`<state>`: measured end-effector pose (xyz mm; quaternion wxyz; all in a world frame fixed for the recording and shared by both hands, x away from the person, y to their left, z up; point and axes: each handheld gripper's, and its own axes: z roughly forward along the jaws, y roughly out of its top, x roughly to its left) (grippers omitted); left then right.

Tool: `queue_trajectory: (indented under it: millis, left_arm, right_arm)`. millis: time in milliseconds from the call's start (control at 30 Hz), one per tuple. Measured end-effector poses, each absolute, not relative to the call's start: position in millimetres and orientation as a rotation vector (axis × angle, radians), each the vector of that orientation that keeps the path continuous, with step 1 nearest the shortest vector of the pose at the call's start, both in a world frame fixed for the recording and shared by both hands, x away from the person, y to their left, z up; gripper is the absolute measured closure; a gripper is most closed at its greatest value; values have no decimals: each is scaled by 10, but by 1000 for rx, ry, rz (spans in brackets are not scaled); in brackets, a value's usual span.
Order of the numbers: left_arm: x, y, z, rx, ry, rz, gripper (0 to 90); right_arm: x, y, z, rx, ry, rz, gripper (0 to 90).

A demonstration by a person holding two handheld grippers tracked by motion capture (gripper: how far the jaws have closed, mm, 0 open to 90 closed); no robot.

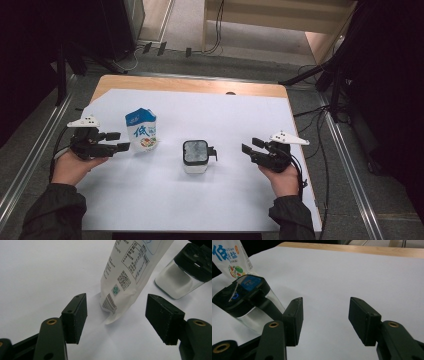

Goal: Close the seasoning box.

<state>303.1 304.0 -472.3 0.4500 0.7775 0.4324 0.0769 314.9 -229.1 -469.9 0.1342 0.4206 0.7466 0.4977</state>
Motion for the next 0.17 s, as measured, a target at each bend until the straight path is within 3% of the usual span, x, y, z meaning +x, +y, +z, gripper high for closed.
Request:
queue_trajectory:
  millis: [167]
  left_arm:
    - [3041,3032,-4732,1924,1069,192,349]
  right_arm:
    - [3155,-2283,-4709,1211,2168,1435,470]
